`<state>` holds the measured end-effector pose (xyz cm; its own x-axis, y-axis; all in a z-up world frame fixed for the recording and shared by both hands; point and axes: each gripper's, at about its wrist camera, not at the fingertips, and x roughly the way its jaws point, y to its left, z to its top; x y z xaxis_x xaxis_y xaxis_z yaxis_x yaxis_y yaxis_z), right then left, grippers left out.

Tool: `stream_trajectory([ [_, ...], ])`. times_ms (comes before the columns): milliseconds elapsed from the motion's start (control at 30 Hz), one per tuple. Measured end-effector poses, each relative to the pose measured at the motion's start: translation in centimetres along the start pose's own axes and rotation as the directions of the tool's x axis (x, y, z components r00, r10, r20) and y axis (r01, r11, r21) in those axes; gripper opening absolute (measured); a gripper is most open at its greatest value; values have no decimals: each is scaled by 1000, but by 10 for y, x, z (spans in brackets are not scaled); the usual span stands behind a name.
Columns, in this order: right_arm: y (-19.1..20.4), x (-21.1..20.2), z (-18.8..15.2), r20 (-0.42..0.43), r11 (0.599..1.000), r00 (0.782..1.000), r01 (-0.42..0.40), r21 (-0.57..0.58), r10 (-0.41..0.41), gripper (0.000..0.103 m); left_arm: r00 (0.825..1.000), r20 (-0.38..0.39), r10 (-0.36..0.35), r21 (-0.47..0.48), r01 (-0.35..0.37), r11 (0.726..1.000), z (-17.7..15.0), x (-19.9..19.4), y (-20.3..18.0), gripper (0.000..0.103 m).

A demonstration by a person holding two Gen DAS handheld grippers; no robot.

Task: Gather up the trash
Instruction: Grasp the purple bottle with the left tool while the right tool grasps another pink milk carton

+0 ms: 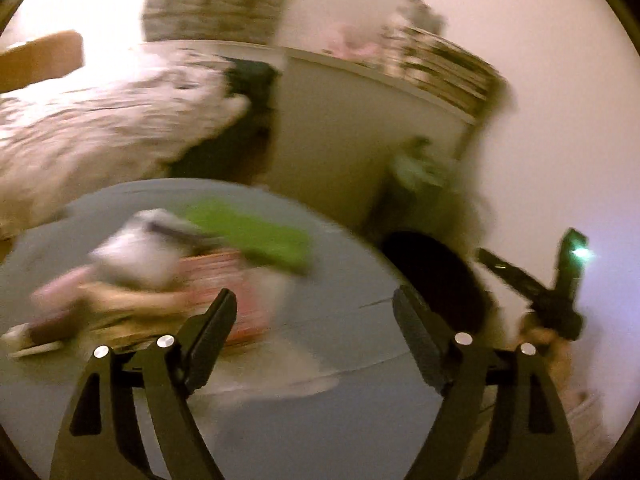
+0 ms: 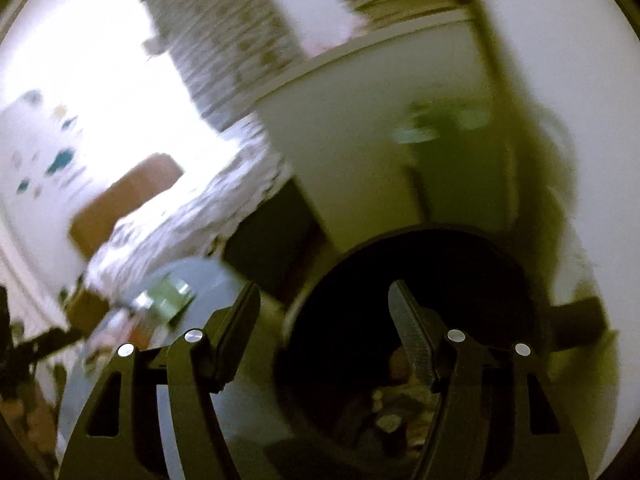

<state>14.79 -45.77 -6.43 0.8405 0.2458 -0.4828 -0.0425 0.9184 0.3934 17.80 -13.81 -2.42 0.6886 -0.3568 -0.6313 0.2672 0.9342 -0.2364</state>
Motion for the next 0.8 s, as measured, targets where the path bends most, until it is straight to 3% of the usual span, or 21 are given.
stream_trajectory([
  [67, 21, 6, -5, -26, 998, 999, -39, -49, 38, 74, 994, 10, 104, -7, -104, 995, -9, -20, 43, 80],
  [200, 71, 17, -12, -112, 982, 983, -158, -105, 146, 74, 966, 2, 259, 29, -259, 965, -23, -39, 103, 80],
  [267, 105, 22, -15, -161, 964, 962, -239, -113, 219, 76, 948, 4, 319, 75, -319, 945, -27, -43, 131, 80],
  [333, 144, 32, -20, -228, 951, 943, -278, -138, 242, 76, 935, -12, 354, 123, -350, 929, -28, -39, 148, 80],
  [400, 183, 46, -25, -298, 935, 922, -306, -177, 246, 76, 927, -36, 374, 168, -363, 916, -28, -31, 162, 80],
  [567, 259, 83, -43, -424, 908, 891, -305, -287, 165, 76, 915, -63, 398, 287, -365, 886, -32, -13, 170, 79],
  [800, 291, 129, -52, -480, 909, 877, -221, -353, 27, 76, 918, -117, 378, 338, -321, 885, -33, 8, 175, 63],
])
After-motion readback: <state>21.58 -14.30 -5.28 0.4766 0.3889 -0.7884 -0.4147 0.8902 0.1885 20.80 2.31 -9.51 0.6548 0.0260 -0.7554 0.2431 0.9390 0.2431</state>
